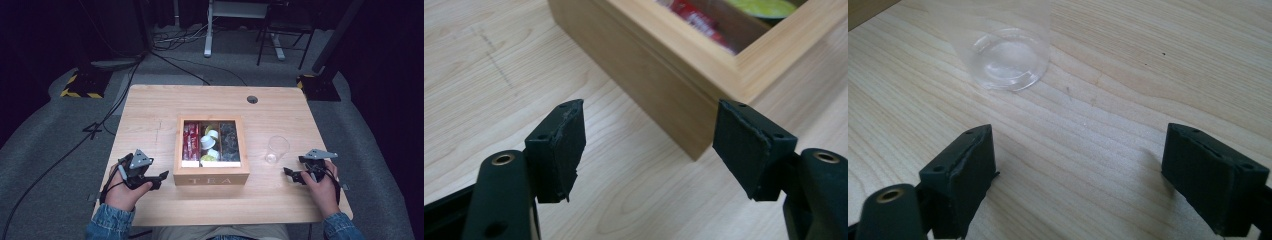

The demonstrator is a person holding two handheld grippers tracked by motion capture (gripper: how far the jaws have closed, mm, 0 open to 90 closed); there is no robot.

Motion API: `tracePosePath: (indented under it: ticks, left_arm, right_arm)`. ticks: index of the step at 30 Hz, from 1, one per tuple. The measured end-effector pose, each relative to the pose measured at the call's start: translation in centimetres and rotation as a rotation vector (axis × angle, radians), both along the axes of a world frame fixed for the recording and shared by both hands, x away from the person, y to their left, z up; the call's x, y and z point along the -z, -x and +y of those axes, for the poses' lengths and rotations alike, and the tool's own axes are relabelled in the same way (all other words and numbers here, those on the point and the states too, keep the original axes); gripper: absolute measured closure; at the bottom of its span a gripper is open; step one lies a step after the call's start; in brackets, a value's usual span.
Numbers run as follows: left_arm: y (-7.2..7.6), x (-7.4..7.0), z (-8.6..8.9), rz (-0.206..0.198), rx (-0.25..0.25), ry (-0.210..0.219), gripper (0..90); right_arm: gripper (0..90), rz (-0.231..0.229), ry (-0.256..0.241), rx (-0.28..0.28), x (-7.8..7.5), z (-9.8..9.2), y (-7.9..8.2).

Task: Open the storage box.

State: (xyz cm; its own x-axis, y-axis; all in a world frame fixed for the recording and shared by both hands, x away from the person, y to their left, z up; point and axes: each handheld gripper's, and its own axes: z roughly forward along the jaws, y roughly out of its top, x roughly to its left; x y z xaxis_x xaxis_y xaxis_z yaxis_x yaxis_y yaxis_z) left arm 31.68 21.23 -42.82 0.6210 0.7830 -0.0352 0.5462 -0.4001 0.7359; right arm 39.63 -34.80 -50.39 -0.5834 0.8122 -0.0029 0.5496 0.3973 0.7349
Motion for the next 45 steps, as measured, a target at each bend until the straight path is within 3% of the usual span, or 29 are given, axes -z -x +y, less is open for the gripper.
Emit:
tracePosePath:
  ticks: [11,13,24,28,31,39,45]
  left_arm:
    - [0.6,-0.1,-2.4,0.009,0.067,0.034,29.4]
    - [0.5,0.1,-2.6,0.01,0.075,0.023,29.4]
    - [0.3,2.1,-4.2,0.035,0.068,0.027,34.2]
    - [0.3,2.2,-4.3,0.034,0.059,0.014,38.6]
    - [0.3,2.0,-4.1,0.032,0.046,0.029,43.4]
    - [0.5,1.7,-4.1,0.028,0.046,-0.001,48.8]
    - [0.6,1.4,-4.2,0.002,0.06,-0.033,52.4]
  right_arm:
    - [14.2,0.0,0.0,0.0,0.0,0.0,0.0]
    - [14.2,0.0,0.0,-0.001,0.0,0.0,0.0]
    - [14.2,0.0,0.0,-0.002,0.0,0.0,0.0]
    - [14.2,0.0,0.0,-0.003,0.0,0.0,0.0]
    - [14.2,0.0,0.0,-0.003,0.0,0.0,0.1]
    - [14.2,0.0,0.0,-0.004,0.0,0.0,0.0]
    - [15.2,-0.002,0.0,0.0,0.0,0.0,0.1]
